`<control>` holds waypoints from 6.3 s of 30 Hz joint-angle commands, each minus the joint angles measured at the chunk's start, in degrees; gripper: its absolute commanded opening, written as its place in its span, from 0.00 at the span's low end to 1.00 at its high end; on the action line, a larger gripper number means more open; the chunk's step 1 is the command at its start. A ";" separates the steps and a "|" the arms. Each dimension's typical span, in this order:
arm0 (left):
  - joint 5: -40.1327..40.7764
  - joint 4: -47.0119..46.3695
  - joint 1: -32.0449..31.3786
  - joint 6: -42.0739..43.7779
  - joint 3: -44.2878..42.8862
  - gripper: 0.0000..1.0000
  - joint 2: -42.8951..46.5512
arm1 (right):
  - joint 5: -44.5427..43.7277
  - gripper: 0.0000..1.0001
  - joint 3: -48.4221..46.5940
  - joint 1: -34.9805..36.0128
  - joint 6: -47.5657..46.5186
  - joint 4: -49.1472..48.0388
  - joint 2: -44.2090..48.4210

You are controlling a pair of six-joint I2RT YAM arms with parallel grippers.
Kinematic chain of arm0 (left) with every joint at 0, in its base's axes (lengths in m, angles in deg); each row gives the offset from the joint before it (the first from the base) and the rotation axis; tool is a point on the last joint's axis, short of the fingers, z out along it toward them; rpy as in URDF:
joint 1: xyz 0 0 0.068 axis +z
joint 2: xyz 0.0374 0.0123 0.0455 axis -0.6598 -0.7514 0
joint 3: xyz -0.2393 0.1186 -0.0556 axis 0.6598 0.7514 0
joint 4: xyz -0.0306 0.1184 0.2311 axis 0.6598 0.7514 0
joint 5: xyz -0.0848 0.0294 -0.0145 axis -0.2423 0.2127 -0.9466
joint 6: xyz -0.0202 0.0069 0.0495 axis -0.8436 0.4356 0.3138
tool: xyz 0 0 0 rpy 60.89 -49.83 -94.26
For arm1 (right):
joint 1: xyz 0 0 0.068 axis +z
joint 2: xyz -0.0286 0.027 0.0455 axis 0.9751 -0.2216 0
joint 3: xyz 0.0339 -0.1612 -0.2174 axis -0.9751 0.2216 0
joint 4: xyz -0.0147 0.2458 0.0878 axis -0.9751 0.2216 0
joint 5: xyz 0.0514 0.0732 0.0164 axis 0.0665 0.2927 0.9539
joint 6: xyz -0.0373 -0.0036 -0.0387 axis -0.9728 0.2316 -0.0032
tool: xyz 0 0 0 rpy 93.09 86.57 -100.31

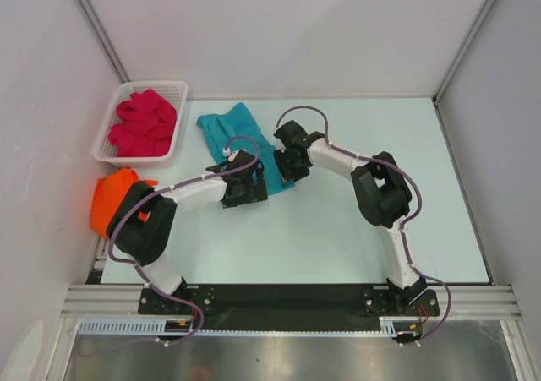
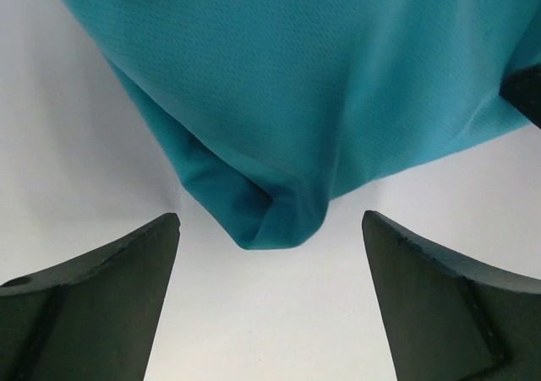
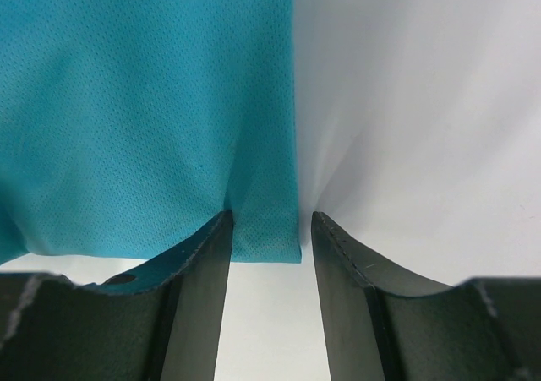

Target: Fold and stack the t-shirts

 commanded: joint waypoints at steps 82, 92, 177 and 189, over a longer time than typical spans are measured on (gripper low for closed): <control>0.31 -0.37 6.69 3.00 0.77 0.17 0.69 | -3.77 0.41 -5.38 5.06 1.11 5.62 1.11; 0.92 0.77 7.48 3.53 2.00 0.17 3.76 | -2.80 0.41 -3.54 5.06 2.33 4.22 -0.04; 0.92 12.90 13.19 4.85 -4.49 0.20 19.16 | -2.45 0.00 -19.78 9.38 3.92 17.92 2.70; 2.51 11.23 18.46 6.78 -15.92 0.20 2.02 | 2.12 0.00 -39.99 1.63 0.76 21.87 -11.63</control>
